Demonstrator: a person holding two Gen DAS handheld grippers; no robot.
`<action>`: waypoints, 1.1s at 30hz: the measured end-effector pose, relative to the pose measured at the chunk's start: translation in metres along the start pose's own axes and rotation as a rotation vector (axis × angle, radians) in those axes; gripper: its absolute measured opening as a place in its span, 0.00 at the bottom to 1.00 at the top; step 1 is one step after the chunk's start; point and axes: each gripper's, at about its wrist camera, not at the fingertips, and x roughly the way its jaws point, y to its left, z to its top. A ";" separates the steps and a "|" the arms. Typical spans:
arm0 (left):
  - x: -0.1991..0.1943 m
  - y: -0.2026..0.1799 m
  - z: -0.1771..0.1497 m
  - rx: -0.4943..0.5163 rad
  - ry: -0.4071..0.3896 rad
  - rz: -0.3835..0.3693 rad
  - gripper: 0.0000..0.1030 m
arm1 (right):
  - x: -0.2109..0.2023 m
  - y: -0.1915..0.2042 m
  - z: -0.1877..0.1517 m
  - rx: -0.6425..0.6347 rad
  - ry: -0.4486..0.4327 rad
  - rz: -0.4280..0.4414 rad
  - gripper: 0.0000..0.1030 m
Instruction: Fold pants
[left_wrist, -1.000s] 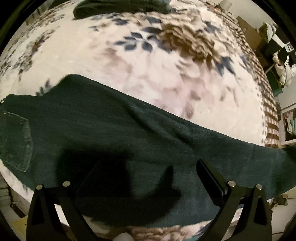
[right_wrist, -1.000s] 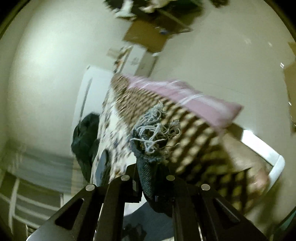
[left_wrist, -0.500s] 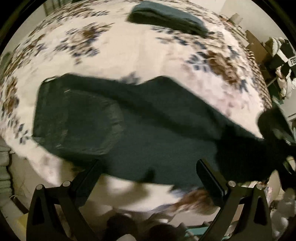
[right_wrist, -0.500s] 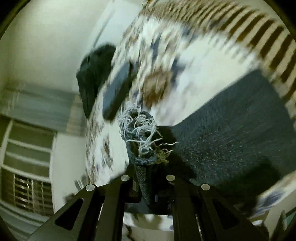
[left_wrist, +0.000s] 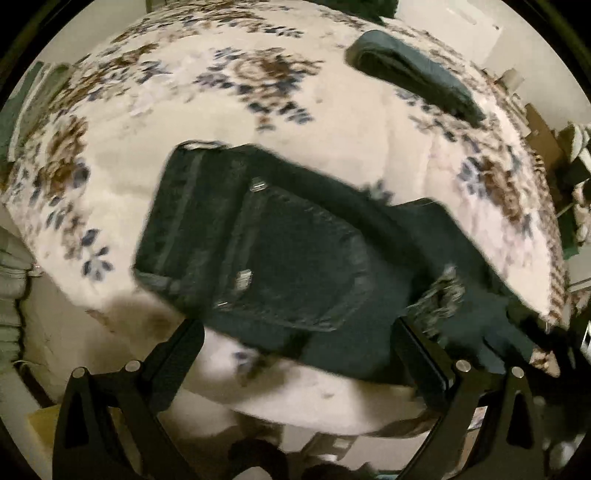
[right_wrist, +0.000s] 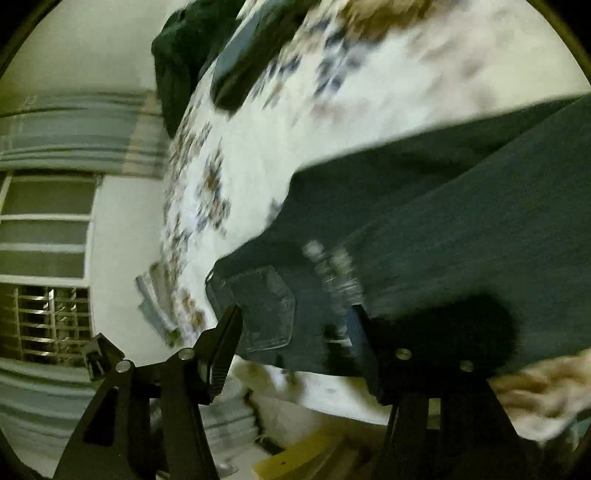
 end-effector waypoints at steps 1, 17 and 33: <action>0.002 -0.010 0.003 0.005 -0.001 -0.014 1.00 | -0.015 -0.006 0.005 -0.004 -0.021 -0.056 0.60; 0.125 -0.121 -0.011 0.252 0.182 0.046 1.00 | -0.065 -0.142 0.064 0.044 0.045 -0.649 0.56; 0.016 0.087 -0.016 -0.456 -0.121 -0.116 1.00 | -0.054 -0.107 0.062 -0.005 0.077 -0.546 0.83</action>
